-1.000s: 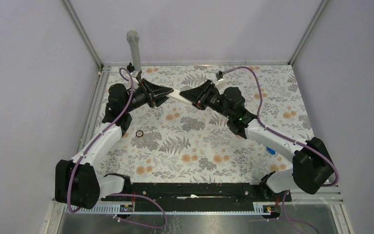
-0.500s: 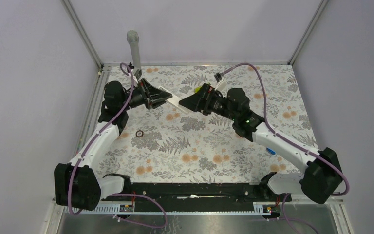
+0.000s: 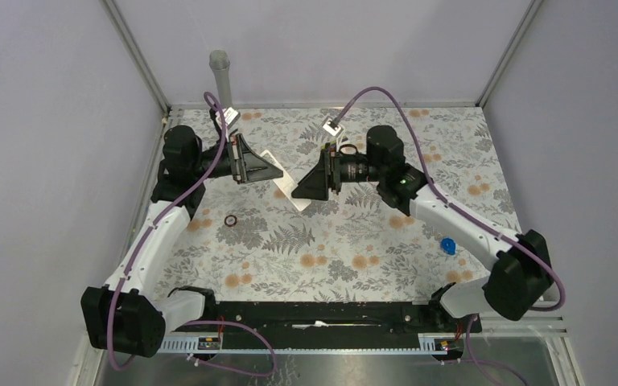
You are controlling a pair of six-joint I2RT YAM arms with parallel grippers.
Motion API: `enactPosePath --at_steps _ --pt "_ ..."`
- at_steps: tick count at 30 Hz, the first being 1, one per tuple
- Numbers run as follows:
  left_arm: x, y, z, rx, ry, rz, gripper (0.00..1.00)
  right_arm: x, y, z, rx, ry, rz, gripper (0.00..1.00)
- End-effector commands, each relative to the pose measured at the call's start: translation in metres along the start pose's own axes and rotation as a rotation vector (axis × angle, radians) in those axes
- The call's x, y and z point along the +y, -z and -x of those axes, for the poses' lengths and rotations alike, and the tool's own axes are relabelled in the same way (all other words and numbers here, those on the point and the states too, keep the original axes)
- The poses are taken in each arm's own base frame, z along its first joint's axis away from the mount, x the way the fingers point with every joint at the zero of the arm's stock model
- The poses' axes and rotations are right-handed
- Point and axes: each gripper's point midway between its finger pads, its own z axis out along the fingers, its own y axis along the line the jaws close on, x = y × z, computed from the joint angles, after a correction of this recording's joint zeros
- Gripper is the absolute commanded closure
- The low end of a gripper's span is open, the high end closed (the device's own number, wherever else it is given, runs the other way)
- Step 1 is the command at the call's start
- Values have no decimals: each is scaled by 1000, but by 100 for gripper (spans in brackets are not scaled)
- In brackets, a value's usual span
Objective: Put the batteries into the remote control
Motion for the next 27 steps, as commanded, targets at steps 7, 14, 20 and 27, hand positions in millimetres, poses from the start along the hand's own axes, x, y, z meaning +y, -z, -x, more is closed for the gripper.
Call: enactPosePath --at_steps 7,14,20,27 --pt "-27 6 -5 45 -172 -85 98 10 -17 -8 99 61 146 39" --pt "-26 8 -8 25 -197 -63 64 -3 -24 -5 59 10 108 88" --pt "6 22 5 -87 -245 222 2 -40 -10 9 -58 27 -192 100" --pt "50 70 30 -283 -280 663 1 -159 85 -36 31 62 -978 100"
